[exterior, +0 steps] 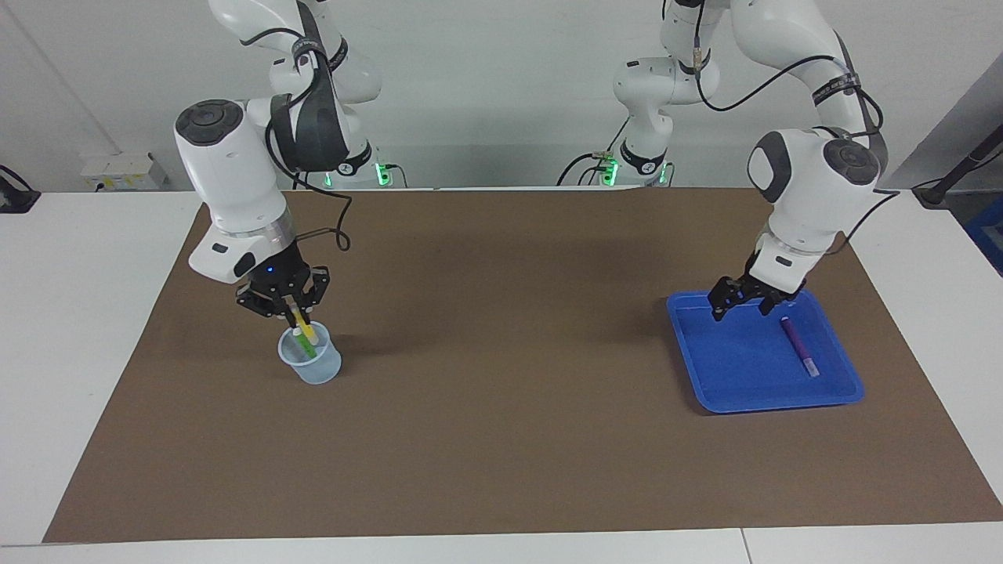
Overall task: Transfer and insert pens with both arms
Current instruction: 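Insert the yellow pen into the white cup with the right gripper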
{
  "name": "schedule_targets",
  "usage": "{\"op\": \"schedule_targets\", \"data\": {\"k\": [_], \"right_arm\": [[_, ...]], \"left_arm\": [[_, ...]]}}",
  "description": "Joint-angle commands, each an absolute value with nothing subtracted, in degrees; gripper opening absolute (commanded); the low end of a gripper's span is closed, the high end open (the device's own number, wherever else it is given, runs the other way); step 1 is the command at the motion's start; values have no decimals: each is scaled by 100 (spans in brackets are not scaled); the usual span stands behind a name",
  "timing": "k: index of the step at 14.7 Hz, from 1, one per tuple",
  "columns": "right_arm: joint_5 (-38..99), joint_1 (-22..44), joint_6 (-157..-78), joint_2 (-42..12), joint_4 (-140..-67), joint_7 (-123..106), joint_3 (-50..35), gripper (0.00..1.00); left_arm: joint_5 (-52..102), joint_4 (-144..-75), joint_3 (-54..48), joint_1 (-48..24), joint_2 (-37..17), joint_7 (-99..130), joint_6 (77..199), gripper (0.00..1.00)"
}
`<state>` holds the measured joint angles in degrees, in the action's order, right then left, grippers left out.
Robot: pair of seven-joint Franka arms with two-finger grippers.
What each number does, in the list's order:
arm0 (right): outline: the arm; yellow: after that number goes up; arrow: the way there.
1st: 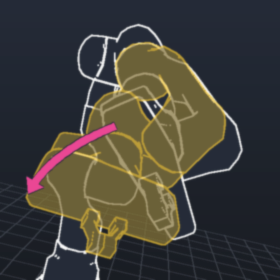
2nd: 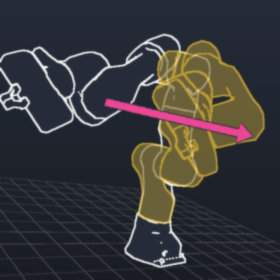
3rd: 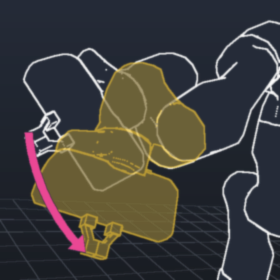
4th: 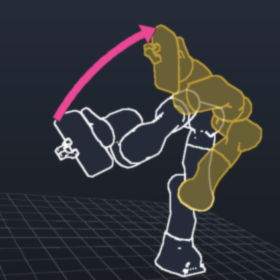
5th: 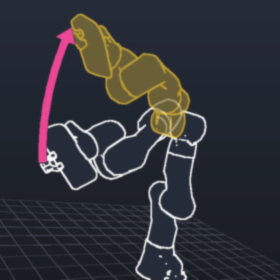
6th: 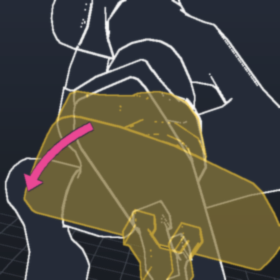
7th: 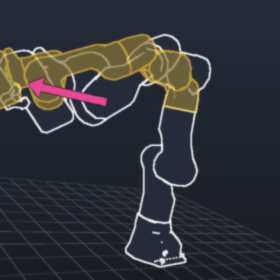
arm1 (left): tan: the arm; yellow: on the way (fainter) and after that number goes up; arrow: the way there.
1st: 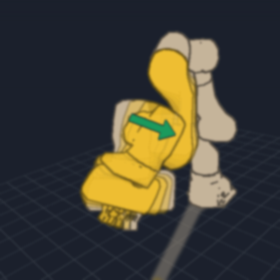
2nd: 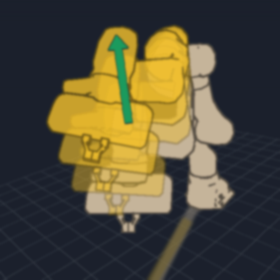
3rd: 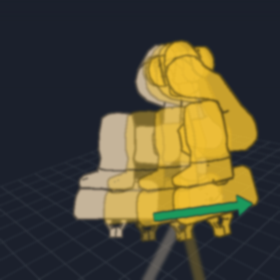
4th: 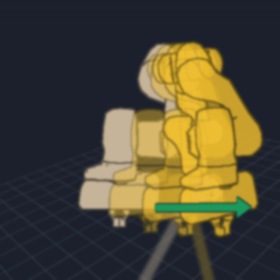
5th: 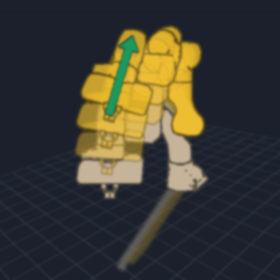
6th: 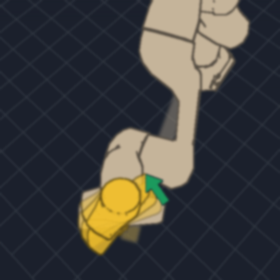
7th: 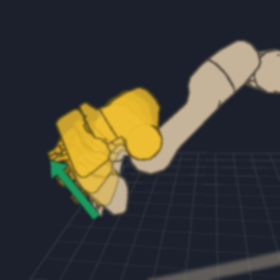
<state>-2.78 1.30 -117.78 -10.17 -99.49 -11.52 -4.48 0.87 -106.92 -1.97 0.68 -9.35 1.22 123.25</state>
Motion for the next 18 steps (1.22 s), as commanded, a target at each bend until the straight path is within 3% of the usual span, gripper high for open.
{"op": "schedule_targets", "data": {"k": [1, 3, 4, 5, 6, 15, 18], "right_arm": [[-396, -26, -12032, -958, -10265, -1248, -519, 0], [-387, -35, -12050, -958, -10318, -1231, -519, 0], [-387, -35, -12050, -958, -10336, -1204, -519, 9], [-378, -35, -12050, -958, -10336, -1178, -519, 43], [-326, -35, -12050, -967, -10327, -1178, -519, 99], [-115, 35, -11374, -721, -10081, -748, -562, 100], [176, 61, -11189, -589, -10037, -642, -562, 100]], "left_arm": [[-105, -10775, -255, 193, -958, -246, 12735, 94], [-175, -10828, -246, 289, -993, -569, 13172, 92], [-193, -10863, -246, 412, -1019, -885, 13375, 93], [-193, -10855, -246, 491, -1107, -1070, 13455, 93], [-193, -10828, -246, 562, -1194, -1107, 13500, 93], [298, -10732, -246, 1194, -1520, -1019, 13008, 91], [421, -10548, -246, 1283, -1976, -1020, 13122, 90]]}}
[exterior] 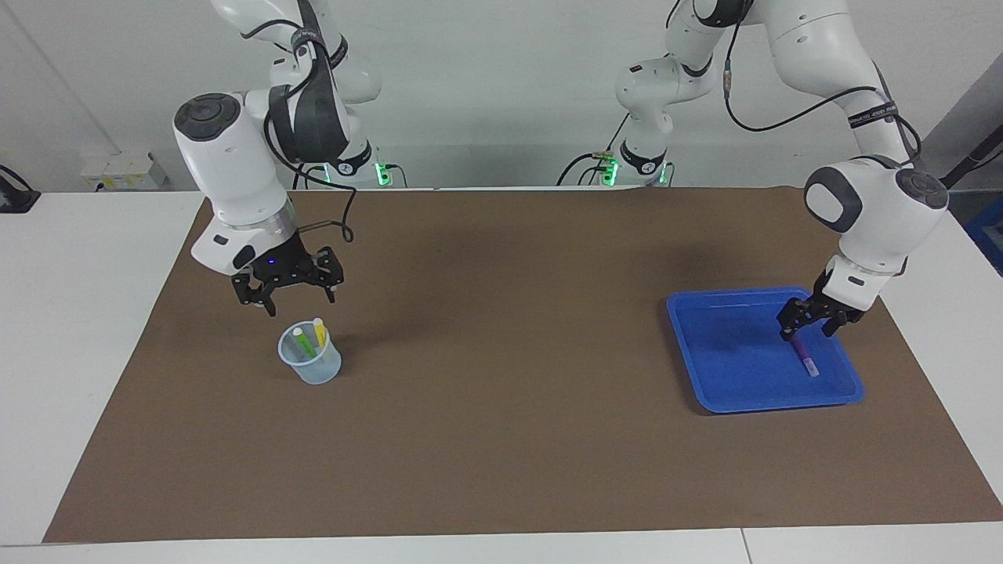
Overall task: Transfer and insert pens with both arms
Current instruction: 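Insert the yellow pen into the white cup with the right gripper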
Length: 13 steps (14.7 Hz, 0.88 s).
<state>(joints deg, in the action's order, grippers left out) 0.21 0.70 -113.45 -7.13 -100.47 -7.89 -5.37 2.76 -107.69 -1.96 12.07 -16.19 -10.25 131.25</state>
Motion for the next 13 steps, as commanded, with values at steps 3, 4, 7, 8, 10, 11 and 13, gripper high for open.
{"op": "schedule_targets", "data": {"k": [3, 4, 7, 8, 10, 11, 13], "right_arm": [[298, 123, -11092, -536, -10028, -379, -632, 100], [403, 123, -11100, -536, -10028, -256, -659, 100], [589, 193, -11127, -501, -10037, 104, -756, 100], [598, 306, -11144, -501, -10037, 262, -773, 100], [606, 378, -11197, -492, -10055, 404, -782, 100], [633, 387, -11215, -510, -10055, 456, -782, 100], [912, 404, -11259, -510, -10063, 475, -782, 100]], "left_arm": [[431, -10476, -246, 1327, -2083, -1020, 13025, 82], [431, -10477, -246, 1327, -2083, -1020, 13025, 81], [422, -10328, -246, 1371, -2232, -1020, 13131, 81], [404, -10223, -246, 1380, -2311, -1020, 13131, 81], [387, -10151, -246, 1389, -2399, -1020, 13140, 80], [395, -10151, -246, 1389, -2399, -1020, 13148, 80], [378, -10178, -246, 1528, -2426, -1037, 13148, 79]]}}
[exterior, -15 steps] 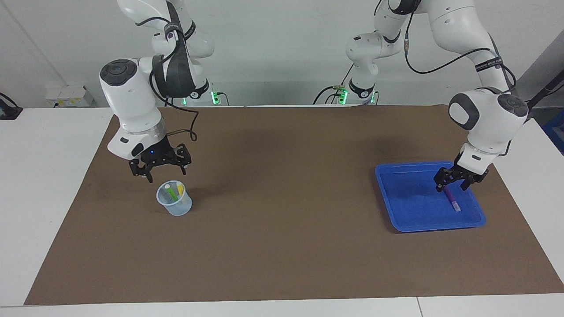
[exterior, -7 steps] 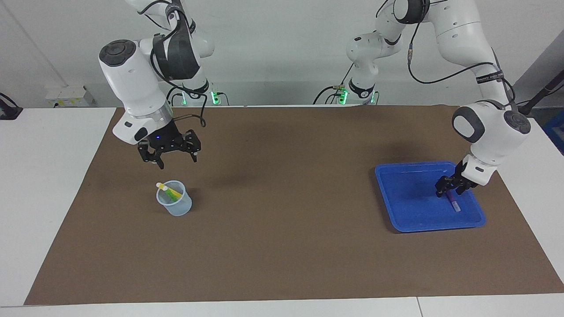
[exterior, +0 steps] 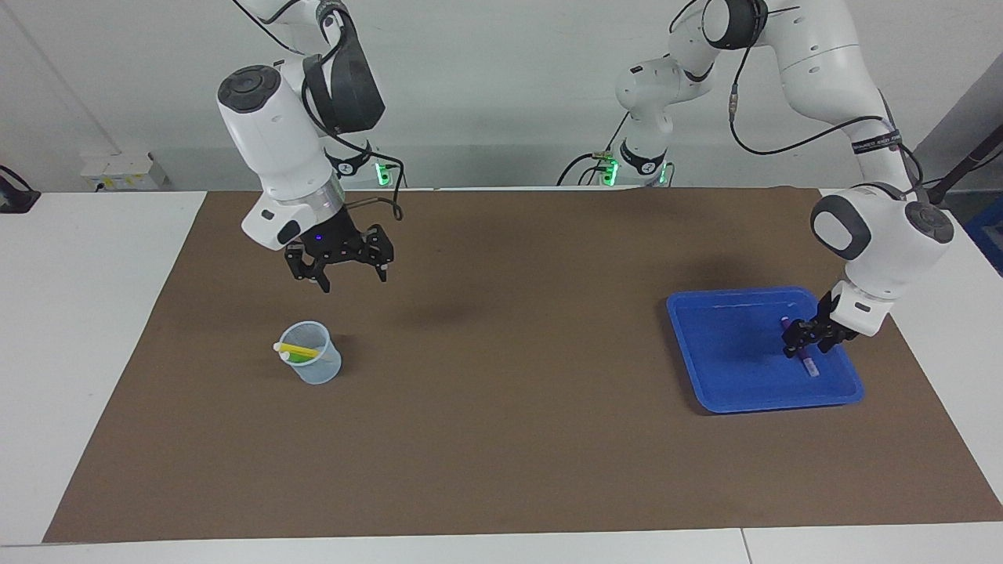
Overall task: Transfer and insert pens with both arms
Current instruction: 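Insert the yellow pen into the white cup with the right gripper, then grasp the purple pen in the blue tray with the left gripper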
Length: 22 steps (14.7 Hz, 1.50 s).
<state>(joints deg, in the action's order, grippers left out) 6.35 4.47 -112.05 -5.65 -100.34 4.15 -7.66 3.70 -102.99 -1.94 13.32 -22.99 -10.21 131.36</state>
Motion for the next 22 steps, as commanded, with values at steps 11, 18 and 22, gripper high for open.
{"op": "schedule_targets", "data": {"k": [11, 18, 22], "right_arm": [[1292, 352, -11153, -501, -10055, 483, -782, 100], [1503, 316, -11004, -413, -10037, 483, -738, 100], [1512, 343, -11013, -378, -10046, 536, -729, 100]], "left_arm": [[378, -10468, -246, 1573, -2452, -1098, 13210, 60], [378, -10591, -246, 1643, -2426, -1388, 13228, 47], [378, -10591, -246, 1644, -2426, -1433, 13263, 37]]}}
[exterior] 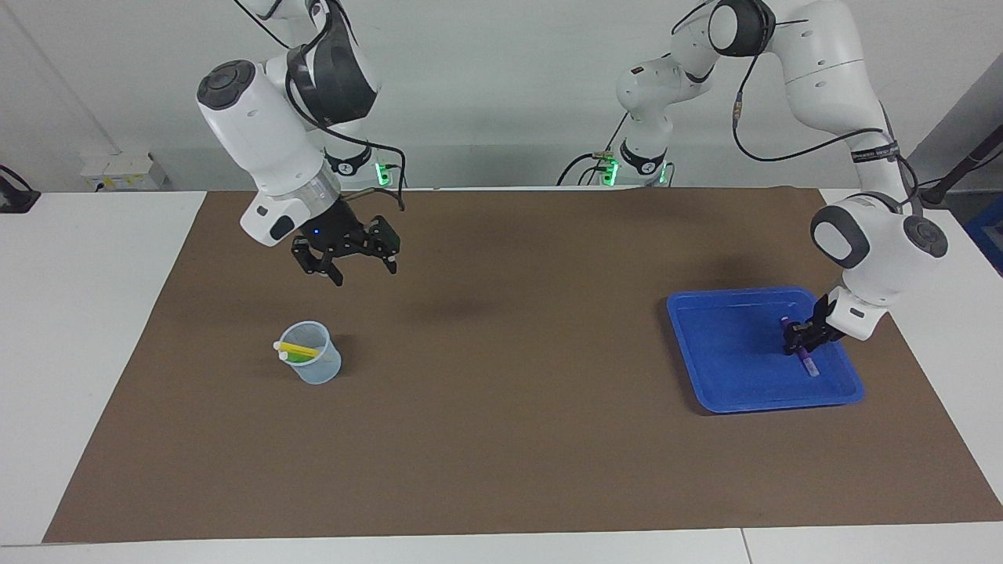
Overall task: Transfer and insert pens with both arms
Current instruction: 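Grasp the purple pen in the blue tray with the left gripper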
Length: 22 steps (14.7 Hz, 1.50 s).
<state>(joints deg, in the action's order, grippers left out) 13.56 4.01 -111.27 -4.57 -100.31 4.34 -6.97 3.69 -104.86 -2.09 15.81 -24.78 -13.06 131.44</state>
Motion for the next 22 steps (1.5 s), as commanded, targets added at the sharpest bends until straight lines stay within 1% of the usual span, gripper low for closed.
{"op": "schedule_targets", "data": {"k": [1, 3, 4, 9, 13, 15, 18, 20, 22], "right_arm": [[1512, 369, -11030, -378, -10055, 588, -738, 100], [1512, 404, -11074, -369, -10055, 703, -756, 100], [1512, 404, -11109, -369, -10055, 703, -765, 100], [1679, 404, -11127, -387, -10055, 703, -765, 100], [1696, 404, -11127, -378, -10090, 738, -773, 100], [1696, 404, -11127, -378, -10099, 721, -773, 100], [1696, 474, -11301, -395, -10133, 773, -773, 100], [1705, 562, -11408, -396, -10178, 817, -773, 100], [1714, 563, -11321, -387, -10178, 817, -782, 100]], "left_arm": [[378, -10591, -246, 1644, -2426, -1441, 13254, 28], [378, -10591, -246, 1644, -2426, -1433, 13254, 2], [378, -10591, -246, 1644, -2426, -1441, 13245, 0], [378, -10494, -246, 1573, -2426, -1415, 13053, 0], [264, -10047, -246, 1407, -2461, -1424, 12648, 0], [255, -10011, -255, 1363, -2426, -1415, 12586, 0], [308, -9949, -307, 1301, -2242, -1327, 12534, 0], [386, -9949, -308, 1178, -2040, -908, 12009, 0], [553, -9958, -316, 1012, -1821, -162, 11367, 0]]}}
